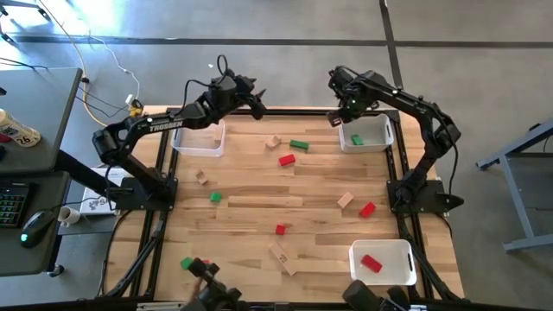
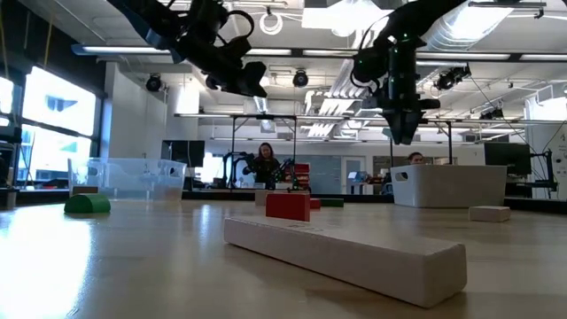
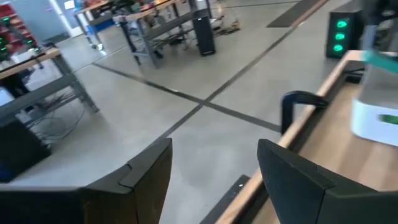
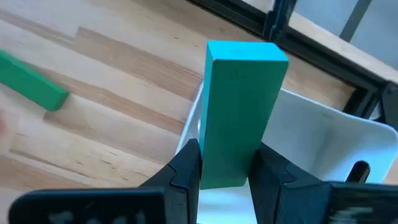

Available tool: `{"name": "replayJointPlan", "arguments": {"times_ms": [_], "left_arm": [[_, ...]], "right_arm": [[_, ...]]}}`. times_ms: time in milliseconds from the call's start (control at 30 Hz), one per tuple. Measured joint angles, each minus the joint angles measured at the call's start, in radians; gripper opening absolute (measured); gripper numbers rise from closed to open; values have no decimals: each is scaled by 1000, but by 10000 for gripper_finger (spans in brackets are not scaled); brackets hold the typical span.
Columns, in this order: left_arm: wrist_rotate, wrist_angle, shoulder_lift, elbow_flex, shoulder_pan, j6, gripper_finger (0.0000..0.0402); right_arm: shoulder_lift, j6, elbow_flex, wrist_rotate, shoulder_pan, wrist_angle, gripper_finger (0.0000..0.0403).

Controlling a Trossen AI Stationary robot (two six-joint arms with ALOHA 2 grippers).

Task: Sort & place blocks by color
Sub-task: Put the green block into the gray bin, then put the red block into the white bin

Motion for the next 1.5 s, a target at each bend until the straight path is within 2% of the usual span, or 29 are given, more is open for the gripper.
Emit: {"name": "replayJointPlan", "arguments": {"times_ms": [100,367,800,1033,1500], "left_arm": [[0,0,0,0,21,-1,223],[4,0,0,0,58,-2,223],[5,-25,-4,0,51,18,223],[5,-185,-75,0,41,20,223],[12,-505,-209,0,37,-134,223]], "right_arm": [[0,28,-45,-39,-6,-3,77],[0,65,-193,-52,-19,51,77],[0,49,-277,-62,-92,149,79],[0,36,-277,-112,-132,148,118],[0,-48,-276,-80,-134,156,125]]}}
